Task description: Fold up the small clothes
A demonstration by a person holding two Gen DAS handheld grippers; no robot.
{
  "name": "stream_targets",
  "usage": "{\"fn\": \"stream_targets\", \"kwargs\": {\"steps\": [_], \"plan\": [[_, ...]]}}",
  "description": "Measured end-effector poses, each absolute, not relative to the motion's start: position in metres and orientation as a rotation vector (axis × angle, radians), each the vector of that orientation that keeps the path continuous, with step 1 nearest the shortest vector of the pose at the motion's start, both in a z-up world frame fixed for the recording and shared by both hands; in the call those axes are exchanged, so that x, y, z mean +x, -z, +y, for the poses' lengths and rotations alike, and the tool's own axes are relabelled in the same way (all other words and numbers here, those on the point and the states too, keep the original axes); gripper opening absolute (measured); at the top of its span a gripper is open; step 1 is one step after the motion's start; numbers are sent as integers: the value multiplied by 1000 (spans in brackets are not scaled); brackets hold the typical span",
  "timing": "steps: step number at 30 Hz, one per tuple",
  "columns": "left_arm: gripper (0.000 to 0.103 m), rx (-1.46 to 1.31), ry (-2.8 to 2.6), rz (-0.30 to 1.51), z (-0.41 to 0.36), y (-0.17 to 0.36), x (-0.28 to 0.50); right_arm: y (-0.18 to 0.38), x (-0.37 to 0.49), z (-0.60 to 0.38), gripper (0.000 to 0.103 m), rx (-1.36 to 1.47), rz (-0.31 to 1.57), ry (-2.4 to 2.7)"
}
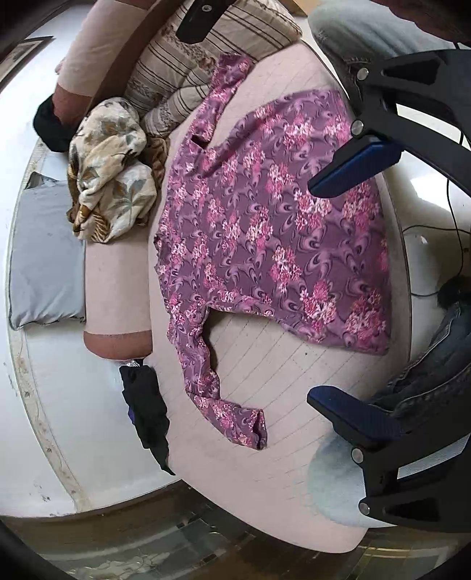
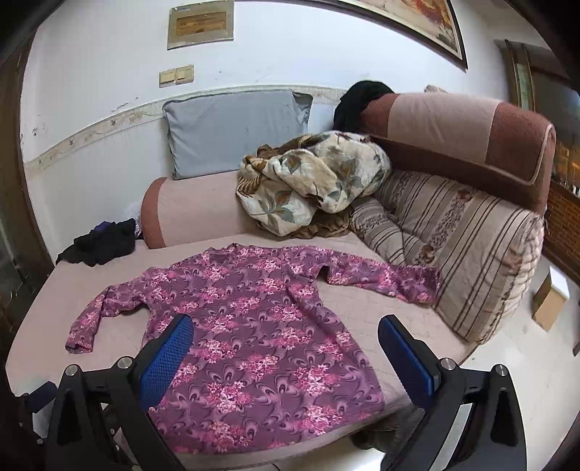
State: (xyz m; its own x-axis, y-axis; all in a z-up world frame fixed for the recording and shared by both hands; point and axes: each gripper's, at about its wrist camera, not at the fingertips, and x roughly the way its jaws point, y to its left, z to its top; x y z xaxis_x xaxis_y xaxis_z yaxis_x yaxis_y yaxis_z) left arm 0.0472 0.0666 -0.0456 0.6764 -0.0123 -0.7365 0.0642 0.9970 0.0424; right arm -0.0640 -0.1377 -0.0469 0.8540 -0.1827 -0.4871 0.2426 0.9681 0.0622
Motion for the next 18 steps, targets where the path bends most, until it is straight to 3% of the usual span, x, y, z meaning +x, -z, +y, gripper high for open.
{"fn": "stream_targets", "kwargs": {"steps": [18], "plan": [[103,107,-22,789,46,20,69,53,-38,-202,103,234,442,206]]}}
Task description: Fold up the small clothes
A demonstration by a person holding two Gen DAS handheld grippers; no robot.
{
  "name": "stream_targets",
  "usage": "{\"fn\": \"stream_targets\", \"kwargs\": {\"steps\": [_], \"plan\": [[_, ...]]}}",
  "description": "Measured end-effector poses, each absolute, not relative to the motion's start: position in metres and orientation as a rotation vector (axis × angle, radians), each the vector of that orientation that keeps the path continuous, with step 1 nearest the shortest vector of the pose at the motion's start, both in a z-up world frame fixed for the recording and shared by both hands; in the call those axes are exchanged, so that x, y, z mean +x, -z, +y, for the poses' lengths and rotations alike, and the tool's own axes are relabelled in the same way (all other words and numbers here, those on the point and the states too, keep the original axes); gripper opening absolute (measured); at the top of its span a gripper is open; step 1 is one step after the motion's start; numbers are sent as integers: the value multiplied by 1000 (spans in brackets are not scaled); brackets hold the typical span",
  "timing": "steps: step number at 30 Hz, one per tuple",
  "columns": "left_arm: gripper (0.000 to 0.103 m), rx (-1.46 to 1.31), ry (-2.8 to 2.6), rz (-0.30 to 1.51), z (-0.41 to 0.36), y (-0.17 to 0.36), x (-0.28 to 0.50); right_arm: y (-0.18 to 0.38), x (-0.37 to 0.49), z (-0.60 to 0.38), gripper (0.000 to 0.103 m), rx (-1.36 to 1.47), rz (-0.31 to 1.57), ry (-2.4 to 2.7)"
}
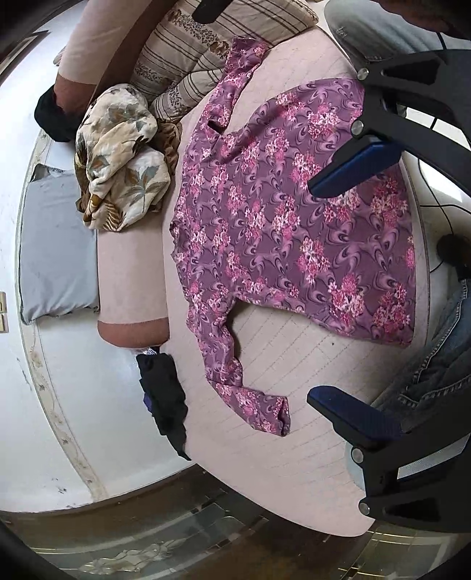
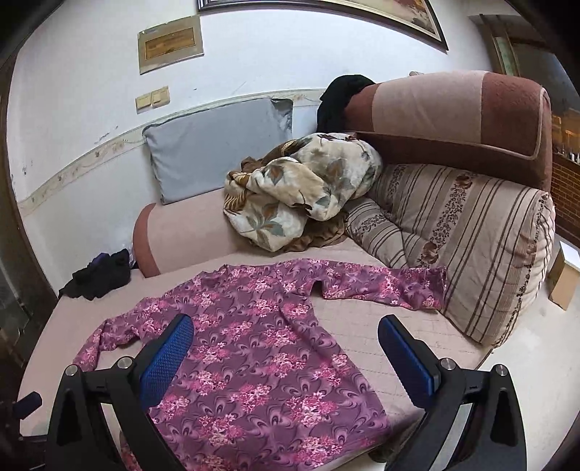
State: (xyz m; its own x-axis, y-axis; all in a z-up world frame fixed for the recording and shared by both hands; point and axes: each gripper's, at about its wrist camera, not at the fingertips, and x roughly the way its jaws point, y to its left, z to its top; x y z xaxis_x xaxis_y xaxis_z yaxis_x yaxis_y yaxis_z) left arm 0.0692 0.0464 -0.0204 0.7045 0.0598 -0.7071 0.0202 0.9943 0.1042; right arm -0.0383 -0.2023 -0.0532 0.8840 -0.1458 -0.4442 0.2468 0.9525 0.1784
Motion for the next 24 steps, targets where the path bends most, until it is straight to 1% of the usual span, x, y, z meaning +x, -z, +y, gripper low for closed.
{"fn": "stream_targets", "kwargs": {"steps": [6,9,12,16,19,24], "plan": [[103,124,12,775,27,6,60,53,-50,-214,103,272,424,170],[103,117,46,764,22,-16,54,44,-56,-220,103,289,423,150],[103,118,46,719,23,-51,43,25,-68,-225,103,311,421,149],[103,59,65,681,33,-74,28,2,-93,-222,103,346,415,99],[103,43,95,697,35,-69,28,-3,-107,-211,103,311,413,102],[103,48,140,710,36,-46,35,15,-107,-192,103,264,477,151]]}}
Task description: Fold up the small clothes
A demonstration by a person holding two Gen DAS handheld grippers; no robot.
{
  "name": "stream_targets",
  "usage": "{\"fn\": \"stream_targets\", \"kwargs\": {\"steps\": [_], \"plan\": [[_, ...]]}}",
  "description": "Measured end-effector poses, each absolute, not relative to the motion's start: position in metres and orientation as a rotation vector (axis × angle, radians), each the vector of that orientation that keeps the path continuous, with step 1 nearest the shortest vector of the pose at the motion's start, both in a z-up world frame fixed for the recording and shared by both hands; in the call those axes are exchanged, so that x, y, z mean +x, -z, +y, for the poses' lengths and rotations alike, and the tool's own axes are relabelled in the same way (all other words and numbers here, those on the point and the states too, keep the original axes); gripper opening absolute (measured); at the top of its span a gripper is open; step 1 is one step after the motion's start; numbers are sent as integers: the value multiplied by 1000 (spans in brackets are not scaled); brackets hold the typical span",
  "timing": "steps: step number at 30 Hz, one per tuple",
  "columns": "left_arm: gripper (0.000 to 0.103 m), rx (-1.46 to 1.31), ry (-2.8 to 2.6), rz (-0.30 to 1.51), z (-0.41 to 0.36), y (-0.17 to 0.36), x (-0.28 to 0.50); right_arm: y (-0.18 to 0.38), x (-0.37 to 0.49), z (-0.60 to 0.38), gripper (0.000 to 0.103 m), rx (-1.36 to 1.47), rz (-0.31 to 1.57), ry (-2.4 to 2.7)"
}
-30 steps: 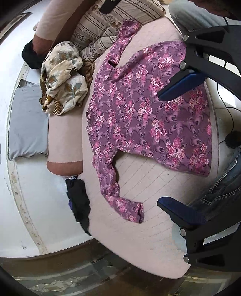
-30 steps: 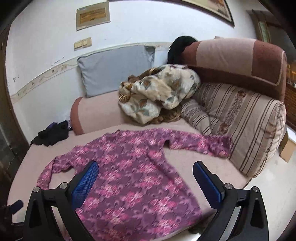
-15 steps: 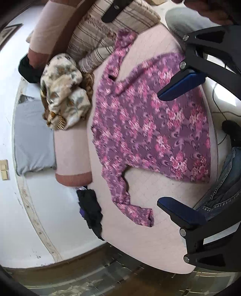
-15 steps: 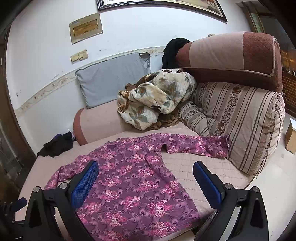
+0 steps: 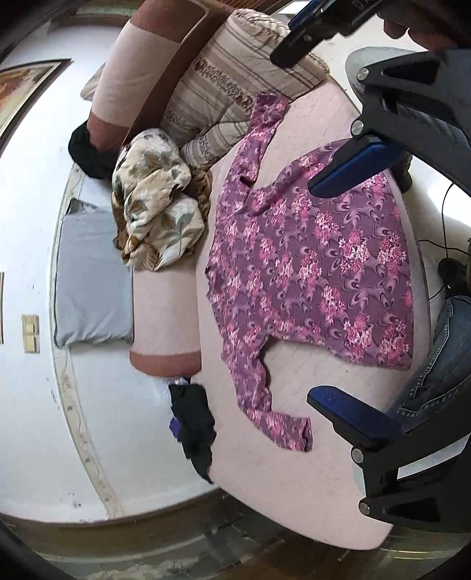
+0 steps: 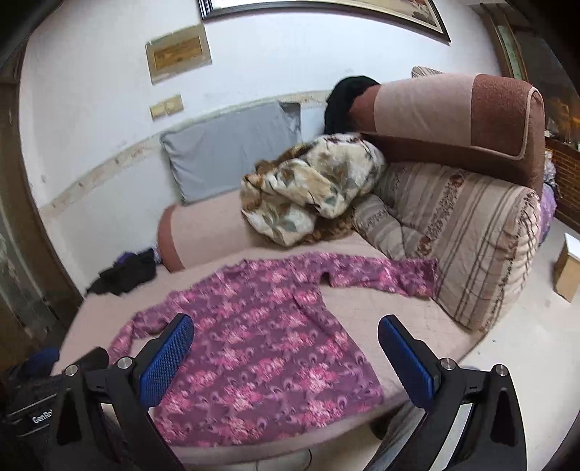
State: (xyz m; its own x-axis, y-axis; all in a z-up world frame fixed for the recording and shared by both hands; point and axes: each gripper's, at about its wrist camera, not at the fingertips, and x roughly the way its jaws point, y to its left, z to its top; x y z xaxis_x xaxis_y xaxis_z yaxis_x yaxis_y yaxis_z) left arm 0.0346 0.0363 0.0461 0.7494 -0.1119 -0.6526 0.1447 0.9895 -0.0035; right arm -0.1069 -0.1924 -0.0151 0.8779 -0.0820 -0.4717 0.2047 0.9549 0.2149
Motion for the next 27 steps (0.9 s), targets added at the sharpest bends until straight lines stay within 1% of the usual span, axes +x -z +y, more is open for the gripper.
{"fn": "stream_targets", "kwargs": {"steps": [6,11,16,21,25,27], "plan": [[103,75,198,770,37,-20,62,31,-86,-176,103,218,539,213],[103,116,229,779,33,-8,86,38,-67,-170,103,240,546,237],[103,100,218,775,30,7,109,55,-39,-177,103,267,619,210],[103,16,165,835,40,33,133,70,-4,-197,97,305,668,154],[103,56,126,830,38,42,155,77,35,-226,92,368,692,155],[103,50,98,831,43,45,171,74,59,-233,91,372,695,126]]}}
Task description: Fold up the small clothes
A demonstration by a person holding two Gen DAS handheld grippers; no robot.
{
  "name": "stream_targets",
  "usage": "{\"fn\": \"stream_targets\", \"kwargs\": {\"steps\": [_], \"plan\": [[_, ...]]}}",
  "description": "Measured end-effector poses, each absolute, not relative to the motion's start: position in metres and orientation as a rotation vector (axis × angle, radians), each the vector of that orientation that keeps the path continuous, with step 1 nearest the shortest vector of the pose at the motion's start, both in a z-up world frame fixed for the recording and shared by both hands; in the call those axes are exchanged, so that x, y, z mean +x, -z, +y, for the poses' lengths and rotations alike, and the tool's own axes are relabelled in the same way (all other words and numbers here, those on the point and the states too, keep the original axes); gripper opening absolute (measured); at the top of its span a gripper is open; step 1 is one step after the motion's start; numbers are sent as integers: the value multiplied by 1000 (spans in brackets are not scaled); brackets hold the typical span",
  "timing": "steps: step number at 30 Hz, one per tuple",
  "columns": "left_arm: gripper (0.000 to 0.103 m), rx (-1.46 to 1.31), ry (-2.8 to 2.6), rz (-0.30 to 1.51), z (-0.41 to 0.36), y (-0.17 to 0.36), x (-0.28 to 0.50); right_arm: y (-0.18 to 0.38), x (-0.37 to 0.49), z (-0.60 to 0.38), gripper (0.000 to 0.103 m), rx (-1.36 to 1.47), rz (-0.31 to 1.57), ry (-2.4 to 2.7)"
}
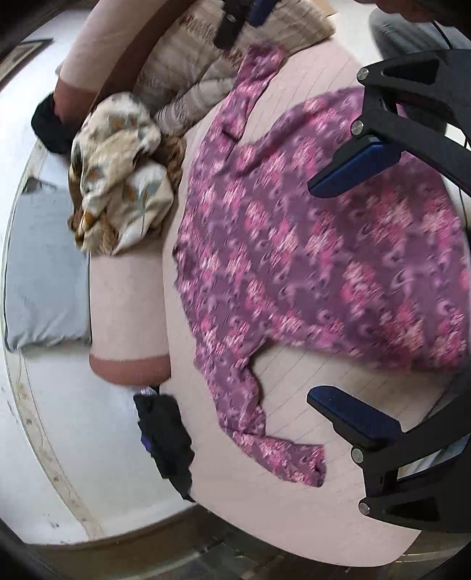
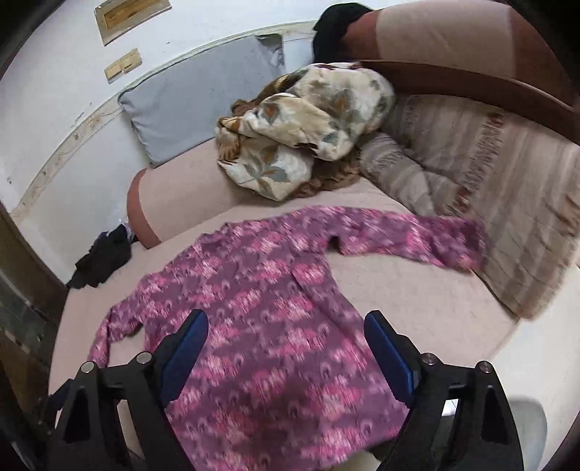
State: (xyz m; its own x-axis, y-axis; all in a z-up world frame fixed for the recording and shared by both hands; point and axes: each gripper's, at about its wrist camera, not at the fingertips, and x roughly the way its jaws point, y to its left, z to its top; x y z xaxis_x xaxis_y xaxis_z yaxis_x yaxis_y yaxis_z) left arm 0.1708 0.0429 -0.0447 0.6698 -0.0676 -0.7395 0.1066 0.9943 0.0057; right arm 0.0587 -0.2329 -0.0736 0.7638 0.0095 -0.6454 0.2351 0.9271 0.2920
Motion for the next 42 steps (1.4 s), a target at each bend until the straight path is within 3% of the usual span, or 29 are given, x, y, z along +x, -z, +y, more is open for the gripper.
{"fn": "stream_targets", "kwargs": {"steps": [7,17,24,30,32,33,36,42], "plan": [[103,-76,-6,884,94,73,209,71,102,-191,91,341,662,-75],[103,-437,-353,874,273,104,228,114,186,-38,89,261,884,-534],[103,-737,-438,822,343,131,214,194,246,114,64,255,1126,-771],[103,-830,-410,789,356,141,212,265,272,206,59,263,1295,-878],[103,-864,-422,752,362,140,209,276,276,221,38,270,1314,-899],[103,-875,-426,737,364,140,207,275,278,225,8,242,1306,-880],[103,-898,-383,696,362,134,206,248,277,205,8,341,1268,-896],[103,-855,-147,675,325,114,218,127,238,111,8,358,1004,-873]]}}
